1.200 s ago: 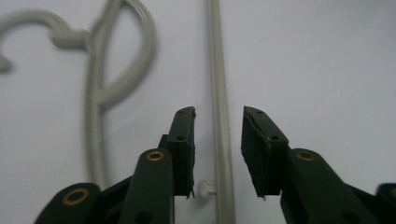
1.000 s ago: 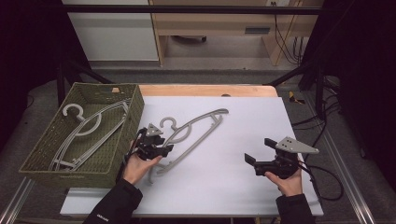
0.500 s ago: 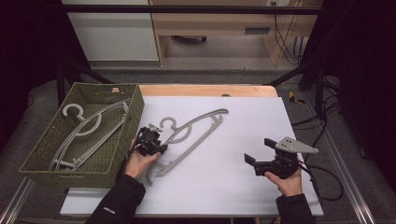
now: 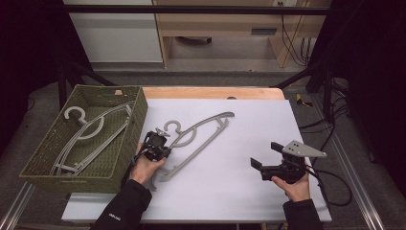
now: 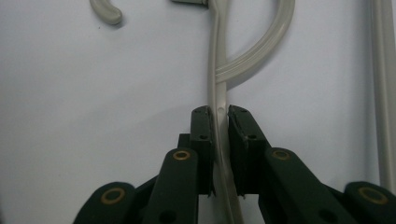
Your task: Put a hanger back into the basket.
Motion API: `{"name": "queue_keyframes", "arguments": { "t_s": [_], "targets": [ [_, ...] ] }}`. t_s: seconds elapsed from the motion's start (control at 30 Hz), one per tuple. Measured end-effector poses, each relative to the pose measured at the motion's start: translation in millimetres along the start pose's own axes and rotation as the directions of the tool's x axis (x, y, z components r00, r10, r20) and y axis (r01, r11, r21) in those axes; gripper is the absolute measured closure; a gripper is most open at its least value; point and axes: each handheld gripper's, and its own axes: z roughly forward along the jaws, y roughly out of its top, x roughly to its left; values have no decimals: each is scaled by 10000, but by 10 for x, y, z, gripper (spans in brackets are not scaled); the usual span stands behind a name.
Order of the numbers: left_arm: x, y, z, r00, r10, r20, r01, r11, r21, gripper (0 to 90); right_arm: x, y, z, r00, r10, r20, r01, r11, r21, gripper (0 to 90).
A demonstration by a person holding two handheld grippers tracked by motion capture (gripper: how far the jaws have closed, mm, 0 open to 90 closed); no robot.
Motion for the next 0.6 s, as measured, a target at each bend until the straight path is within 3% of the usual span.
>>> {"name": "queue_keyframes", "arguments": {
  "t_s": [0.13,0.43,0.5,0.6],
  "targets": [
    [-19,-36,-29,9999,-32,139,34,9999,-156,815,-3,1,-3,10000,26,0,-26,10000,-10,21],
    [-8,-110,-328,9983,55,588,36,9884,-1520,827,-5,1,-6,10000,19,12,-19,10000,-31,21],
    [-18,-122,-371,9981,153,601,-54,9870,-1609,828,-3,2,-10,10000,30,-3,-30,10000,-39,21],
    [-21,-137,-365,9975,-6,710,114,9882,-1526,828,-2,1,-6,10000,27,3,-27,10000,-18,22]
  ]
}}
